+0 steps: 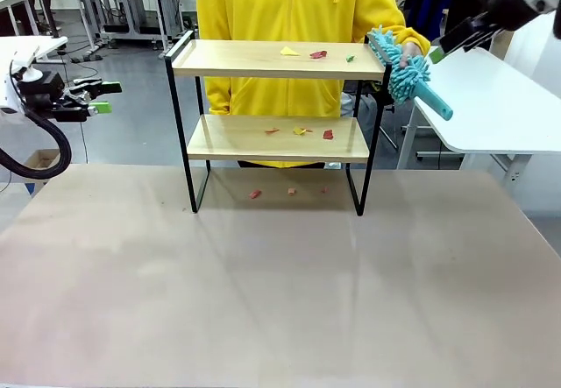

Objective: Clean the shelf.
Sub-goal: Pick up the Duster handed by the human.

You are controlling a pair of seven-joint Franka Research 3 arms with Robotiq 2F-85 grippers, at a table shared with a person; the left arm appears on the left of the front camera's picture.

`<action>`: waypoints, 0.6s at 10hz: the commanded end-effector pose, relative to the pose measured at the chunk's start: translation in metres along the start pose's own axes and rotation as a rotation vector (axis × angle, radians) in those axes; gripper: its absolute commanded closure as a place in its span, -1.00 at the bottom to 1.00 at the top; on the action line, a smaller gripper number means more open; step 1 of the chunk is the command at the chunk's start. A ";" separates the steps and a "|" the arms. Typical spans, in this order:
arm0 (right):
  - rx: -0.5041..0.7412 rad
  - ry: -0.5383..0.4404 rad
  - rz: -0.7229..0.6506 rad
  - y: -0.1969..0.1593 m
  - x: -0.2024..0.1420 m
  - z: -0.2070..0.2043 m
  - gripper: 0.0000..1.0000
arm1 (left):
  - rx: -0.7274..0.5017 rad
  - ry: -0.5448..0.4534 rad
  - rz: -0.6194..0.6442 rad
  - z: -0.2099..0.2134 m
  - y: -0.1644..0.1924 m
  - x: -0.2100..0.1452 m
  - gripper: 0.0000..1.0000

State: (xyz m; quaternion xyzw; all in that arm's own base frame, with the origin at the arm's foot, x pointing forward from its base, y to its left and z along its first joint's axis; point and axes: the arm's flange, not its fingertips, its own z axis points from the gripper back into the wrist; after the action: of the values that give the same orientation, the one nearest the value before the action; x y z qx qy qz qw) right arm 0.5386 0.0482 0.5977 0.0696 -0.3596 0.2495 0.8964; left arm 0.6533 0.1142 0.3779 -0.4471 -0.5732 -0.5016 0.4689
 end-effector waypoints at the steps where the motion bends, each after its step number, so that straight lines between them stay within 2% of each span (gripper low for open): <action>1: -0.085 0.020 -0.072 0.017 -0.012 -0.016 -1.00 | -0.003 0.002 -0.004 0.000 0.000 0.002 -1.00; 2: -0.097 0.015 -0.103 0.021 -0.019 -0.024 -1.00 | -0.003 0.002 -0.004 0.000 0.000 0.002 -1.00; 6: -0.069 0.108 -0.206 0.026 -0.044 -0.044 -1.00 | -0.003 0.002 -0.004 0.000 0.000 0.002 -1.00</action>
State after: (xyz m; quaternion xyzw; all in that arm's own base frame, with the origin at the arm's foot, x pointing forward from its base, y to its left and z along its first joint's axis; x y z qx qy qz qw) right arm 0.5287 0.0621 0.5307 0.0648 -0.3197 0.1654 0.9307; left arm 0.6533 0.1142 0.3778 -0.4471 -0.5732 -0.5016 0.4690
